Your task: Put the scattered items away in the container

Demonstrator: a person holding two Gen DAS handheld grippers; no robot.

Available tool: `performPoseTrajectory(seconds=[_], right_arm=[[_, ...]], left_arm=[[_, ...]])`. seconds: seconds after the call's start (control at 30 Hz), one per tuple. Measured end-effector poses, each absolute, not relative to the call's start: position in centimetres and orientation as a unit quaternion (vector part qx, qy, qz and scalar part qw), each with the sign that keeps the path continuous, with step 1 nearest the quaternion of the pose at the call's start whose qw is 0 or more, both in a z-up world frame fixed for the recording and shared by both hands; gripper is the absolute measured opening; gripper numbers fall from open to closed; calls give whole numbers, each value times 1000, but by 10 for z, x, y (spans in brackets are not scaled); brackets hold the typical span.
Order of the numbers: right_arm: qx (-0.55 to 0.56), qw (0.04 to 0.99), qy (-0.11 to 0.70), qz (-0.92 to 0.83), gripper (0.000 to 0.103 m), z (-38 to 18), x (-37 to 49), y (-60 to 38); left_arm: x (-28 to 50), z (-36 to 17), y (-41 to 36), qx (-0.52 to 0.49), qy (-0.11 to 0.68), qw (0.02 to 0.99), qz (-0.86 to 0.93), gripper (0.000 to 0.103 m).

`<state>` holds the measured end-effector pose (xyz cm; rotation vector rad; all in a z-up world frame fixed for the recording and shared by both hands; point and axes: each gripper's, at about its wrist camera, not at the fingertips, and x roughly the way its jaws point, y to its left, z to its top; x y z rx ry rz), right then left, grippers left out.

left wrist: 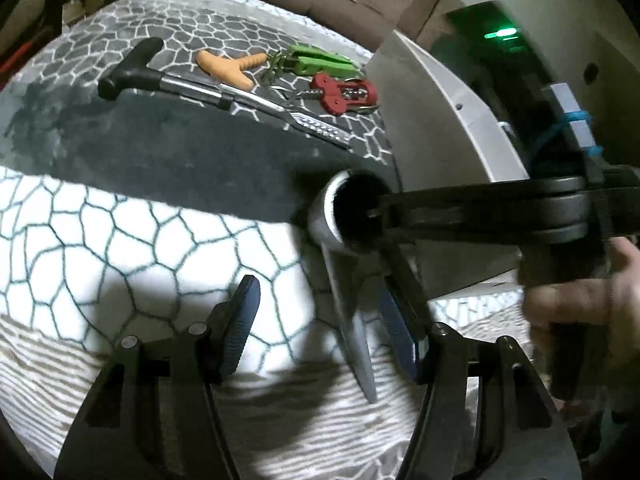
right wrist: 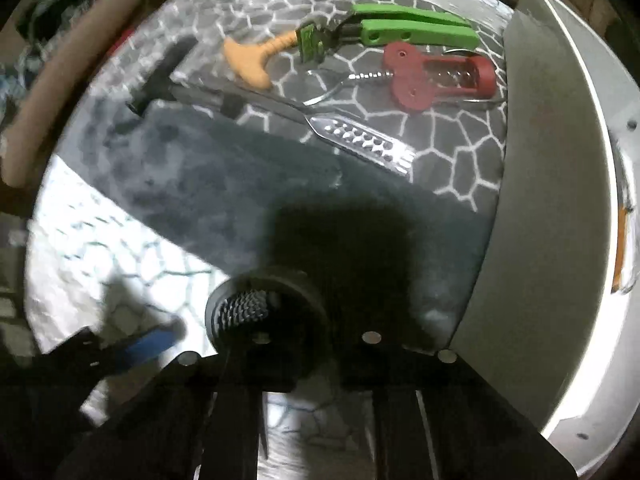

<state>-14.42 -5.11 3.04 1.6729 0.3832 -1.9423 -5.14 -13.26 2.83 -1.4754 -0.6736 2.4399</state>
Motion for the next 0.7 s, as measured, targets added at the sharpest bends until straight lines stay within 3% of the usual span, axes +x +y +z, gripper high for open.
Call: performPoseTrajectory(seconds=[0.3,0.57,0.7], right_arm=[[565,319,14,-761,10,51,-103,-26],[506,308,6,-806,10,70,-71,-16],[504,295,-18,-811,10,70,-68,-4]], left_arm=[[-33,60,-158,-457,-255,129,842,58],[-26,88,-152,-416,-148,98,892,57],[-24,93,-140,-417,-139,137,888,46]])
